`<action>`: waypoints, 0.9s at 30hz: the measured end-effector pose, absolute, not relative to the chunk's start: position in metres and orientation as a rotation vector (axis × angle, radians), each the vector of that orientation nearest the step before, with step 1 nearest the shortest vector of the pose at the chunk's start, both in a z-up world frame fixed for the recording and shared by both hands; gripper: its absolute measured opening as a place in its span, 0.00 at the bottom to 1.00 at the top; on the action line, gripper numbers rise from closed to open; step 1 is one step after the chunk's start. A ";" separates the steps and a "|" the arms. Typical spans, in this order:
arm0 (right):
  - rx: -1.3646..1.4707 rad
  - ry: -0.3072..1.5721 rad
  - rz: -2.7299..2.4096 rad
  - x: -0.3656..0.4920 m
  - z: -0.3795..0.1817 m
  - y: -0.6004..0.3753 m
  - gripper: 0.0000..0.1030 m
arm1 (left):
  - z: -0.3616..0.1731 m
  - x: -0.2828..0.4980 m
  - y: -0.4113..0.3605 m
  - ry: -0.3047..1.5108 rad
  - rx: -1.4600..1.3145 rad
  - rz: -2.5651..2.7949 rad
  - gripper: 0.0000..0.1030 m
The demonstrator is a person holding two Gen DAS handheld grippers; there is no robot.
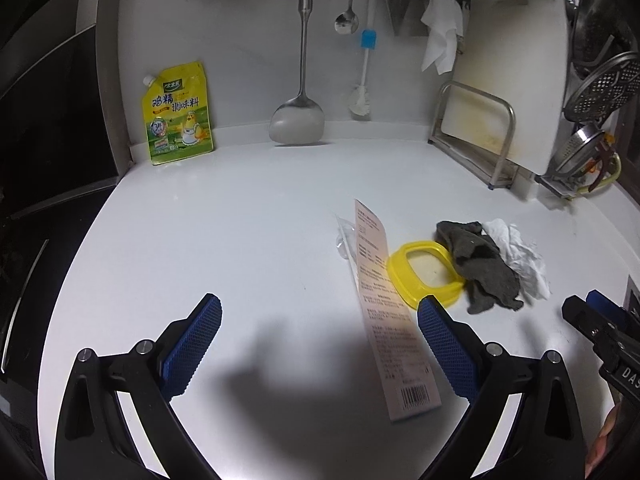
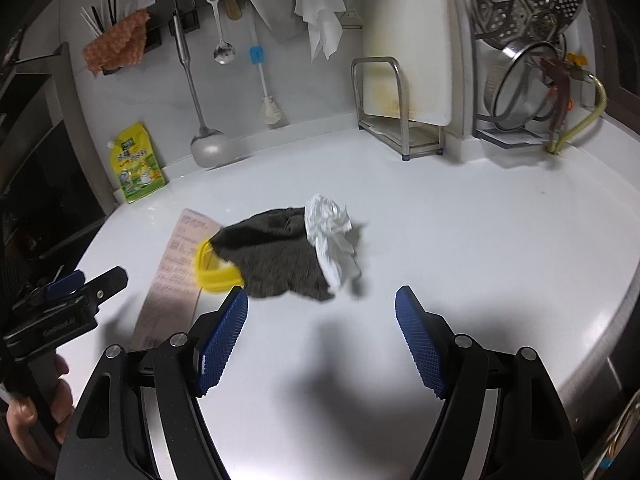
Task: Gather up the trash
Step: 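Move both tools back over the countertop toward the remaining trash, then grasp the white tissue with the right gripper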
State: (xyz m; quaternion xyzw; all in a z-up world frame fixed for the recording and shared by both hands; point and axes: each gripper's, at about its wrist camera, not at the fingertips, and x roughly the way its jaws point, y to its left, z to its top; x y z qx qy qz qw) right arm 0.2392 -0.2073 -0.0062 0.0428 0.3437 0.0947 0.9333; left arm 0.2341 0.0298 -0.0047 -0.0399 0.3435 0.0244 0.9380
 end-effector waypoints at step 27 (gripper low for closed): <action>0.070 0.823 0.176 0.330 -0.032 -0.199 0.39 | -0.026 0.274 0.020 0.798 -0.089 0.033 0.94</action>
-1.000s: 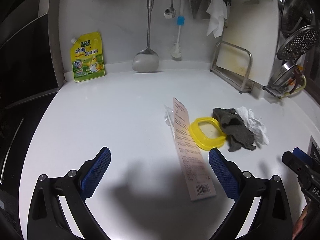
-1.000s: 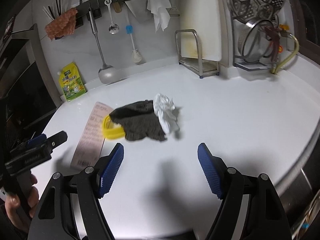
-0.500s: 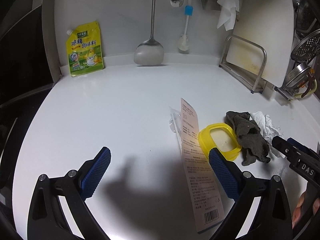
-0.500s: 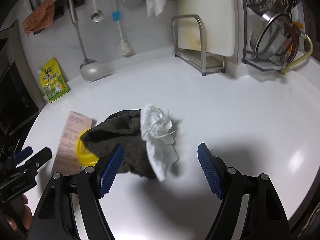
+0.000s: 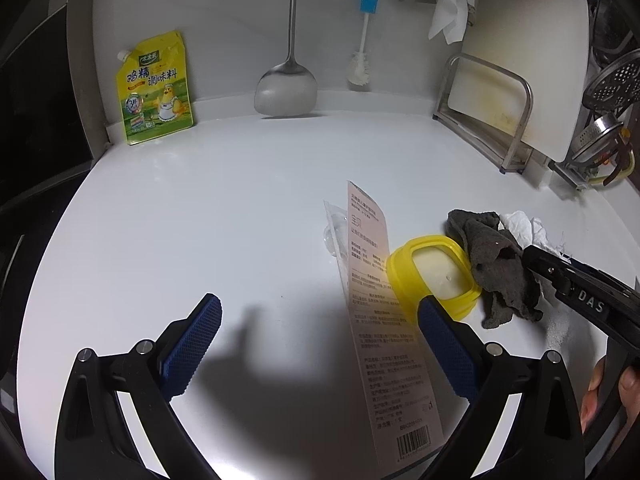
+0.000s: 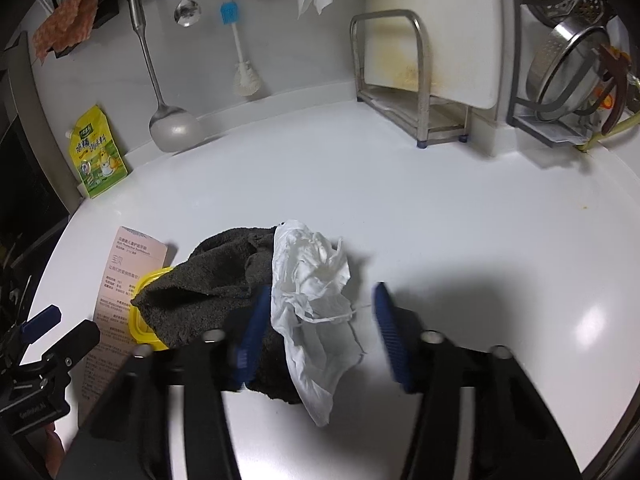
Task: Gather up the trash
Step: 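Grasp the white tissue with the right gripper, then grasp the pink label strip with the left gripper while the right holds the tissue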
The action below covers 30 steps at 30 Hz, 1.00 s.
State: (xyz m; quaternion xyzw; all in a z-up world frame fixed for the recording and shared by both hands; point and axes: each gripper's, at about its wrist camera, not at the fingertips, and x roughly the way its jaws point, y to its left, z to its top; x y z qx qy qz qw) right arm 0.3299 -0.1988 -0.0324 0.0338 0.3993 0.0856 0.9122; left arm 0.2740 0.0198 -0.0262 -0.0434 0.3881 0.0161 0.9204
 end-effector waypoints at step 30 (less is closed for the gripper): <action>0.181 0.737 0.244 0.312 -0.007 -0.219 0.07 | -0.052 0.289 -0.004 0.953 0.021 0.079 0.94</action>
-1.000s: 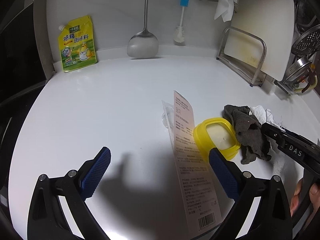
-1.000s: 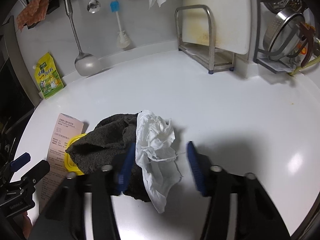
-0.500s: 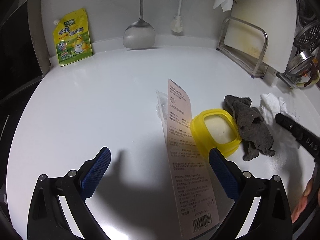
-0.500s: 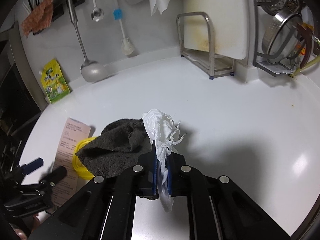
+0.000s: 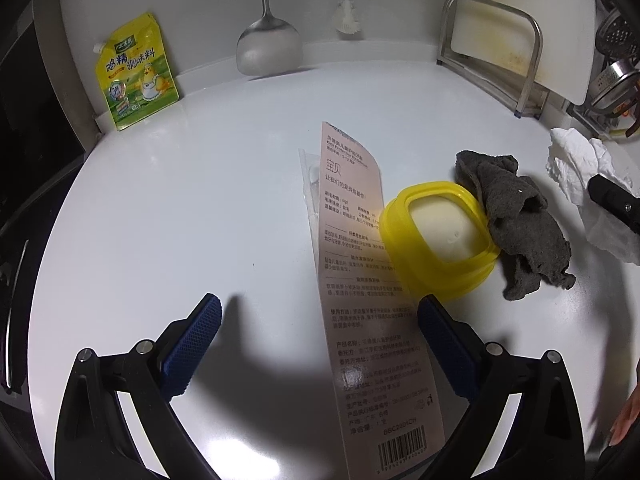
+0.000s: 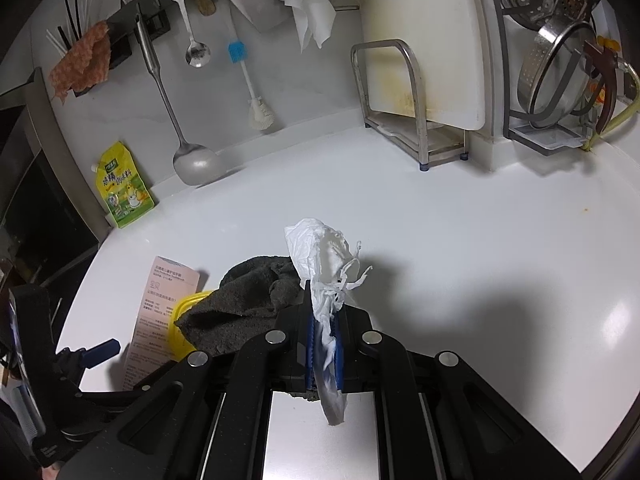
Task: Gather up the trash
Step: 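Grasp the pink label strip with the left gripper while the right holds the tissue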
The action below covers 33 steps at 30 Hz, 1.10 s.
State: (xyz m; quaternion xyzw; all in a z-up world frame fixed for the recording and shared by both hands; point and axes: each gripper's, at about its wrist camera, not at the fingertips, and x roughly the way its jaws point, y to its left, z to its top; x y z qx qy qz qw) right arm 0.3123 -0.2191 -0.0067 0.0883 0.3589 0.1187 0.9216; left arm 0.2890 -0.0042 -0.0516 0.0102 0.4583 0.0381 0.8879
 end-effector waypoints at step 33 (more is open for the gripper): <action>0.186 0.747 0.261 0.311 -0.011 -0.217 0.07 | -0.036 0.279 0.004 0.894 -0.061 -0.040 0.23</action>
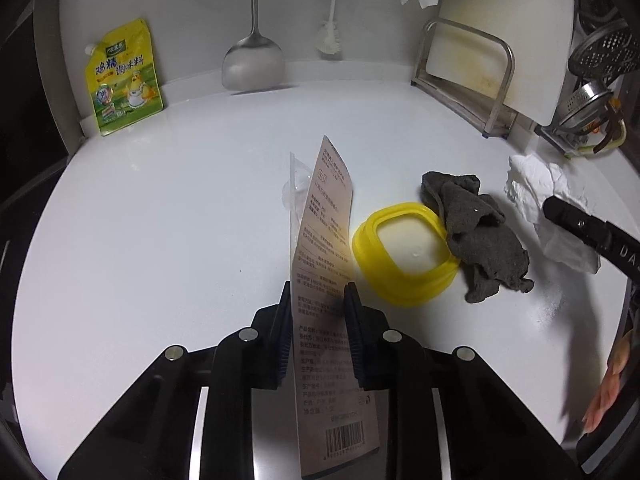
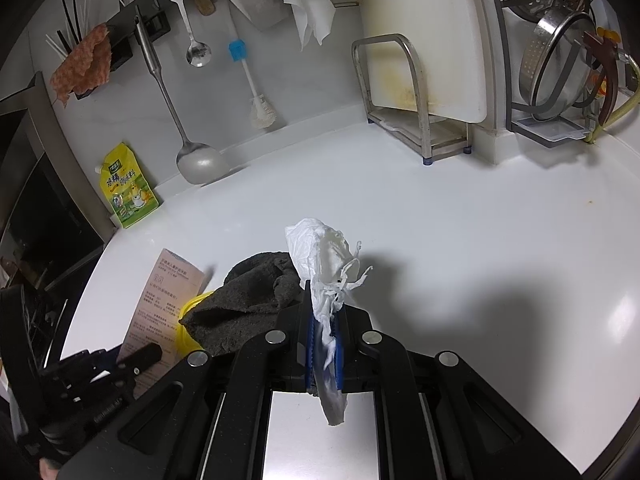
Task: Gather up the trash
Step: 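Grasp the pink label strip with the left gripper while the right holds the tissue, then carry the clear package and white tissue in both grippers over the bin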
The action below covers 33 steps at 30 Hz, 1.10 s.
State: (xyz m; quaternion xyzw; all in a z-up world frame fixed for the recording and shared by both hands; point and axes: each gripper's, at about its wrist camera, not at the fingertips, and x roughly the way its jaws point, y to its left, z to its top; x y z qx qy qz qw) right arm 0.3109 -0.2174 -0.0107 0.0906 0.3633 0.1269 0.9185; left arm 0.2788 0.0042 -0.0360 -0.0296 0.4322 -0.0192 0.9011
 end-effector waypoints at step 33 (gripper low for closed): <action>0.203 0.678 0.191 0.184 0.006 -0.232 0.07 | 0.024 0.178 0.009 0.715 -0.041 -0.127 0.12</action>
